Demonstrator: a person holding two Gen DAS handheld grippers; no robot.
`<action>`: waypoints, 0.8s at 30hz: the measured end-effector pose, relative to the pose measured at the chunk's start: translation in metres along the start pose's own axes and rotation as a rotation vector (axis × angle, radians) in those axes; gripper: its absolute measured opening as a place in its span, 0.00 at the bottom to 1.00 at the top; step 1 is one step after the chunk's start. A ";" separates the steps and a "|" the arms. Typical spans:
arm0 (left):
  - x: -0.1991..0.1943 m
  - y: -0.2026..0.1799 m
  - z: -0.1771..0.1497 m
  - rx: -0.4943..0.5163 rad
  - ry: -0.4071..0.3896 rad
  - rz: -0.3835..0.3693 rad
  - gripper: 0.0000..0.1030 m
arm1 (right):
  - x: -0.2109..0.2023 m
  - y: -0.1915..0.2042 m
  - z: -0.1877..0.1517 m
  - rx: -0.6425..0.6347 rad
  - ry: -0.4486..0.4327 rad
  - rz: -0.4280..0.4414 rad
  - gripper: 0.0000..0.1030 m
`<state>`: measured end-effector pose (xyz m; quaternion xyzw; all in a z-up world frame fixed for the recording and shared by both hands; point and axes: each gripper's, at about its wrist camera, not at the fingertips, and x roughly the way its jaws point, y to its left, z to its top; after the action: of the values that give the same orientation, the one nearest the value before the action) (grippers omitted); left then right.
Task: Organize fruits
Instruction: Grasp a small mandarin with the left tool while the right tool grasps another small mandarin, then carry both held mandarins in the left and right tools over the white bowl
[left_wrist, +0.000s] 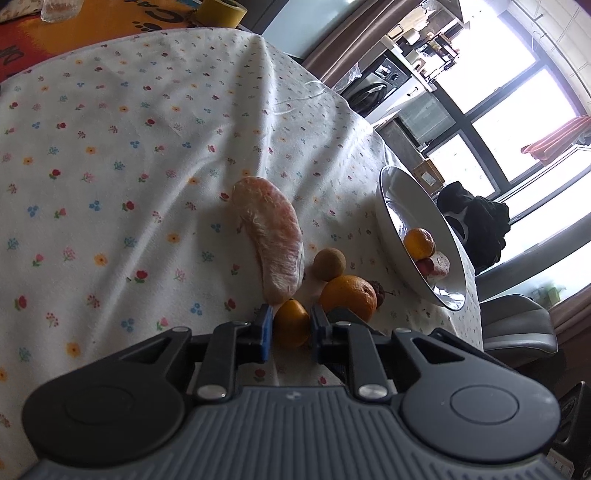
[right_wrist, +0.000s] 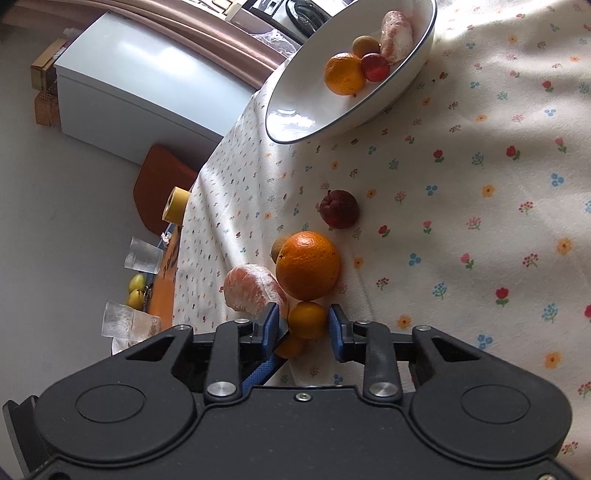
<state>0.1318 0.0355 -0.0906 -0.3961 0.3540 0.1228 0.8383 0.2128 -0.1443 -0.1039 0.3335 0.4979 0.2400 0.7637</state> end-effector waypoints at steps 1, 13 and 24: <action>-0.001 0.001 0.000 -0.007 -0.002 0.001 0.18 | 0.000 -0.001 0.000 0.002 0.004 -0.007 0.21; -0.026 -0.006 0.006 0.024 -0.065 -0.029 0.18 | -0.015 0.004 0.001 -0.008 -0.010 0.033 0.20; -0.041 -0.035 0.020 0.088 -0.128 -0.050 0.18 | -0.042 0.009 0.019 -0.015 -0.090 0.056 0.20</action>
<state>0.1293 0.0307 -0.0338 -0.3589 0.2948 0.1109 0.8786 0.2137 -0.1733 -0.0664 0.3521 0.4518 0.2500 0.7807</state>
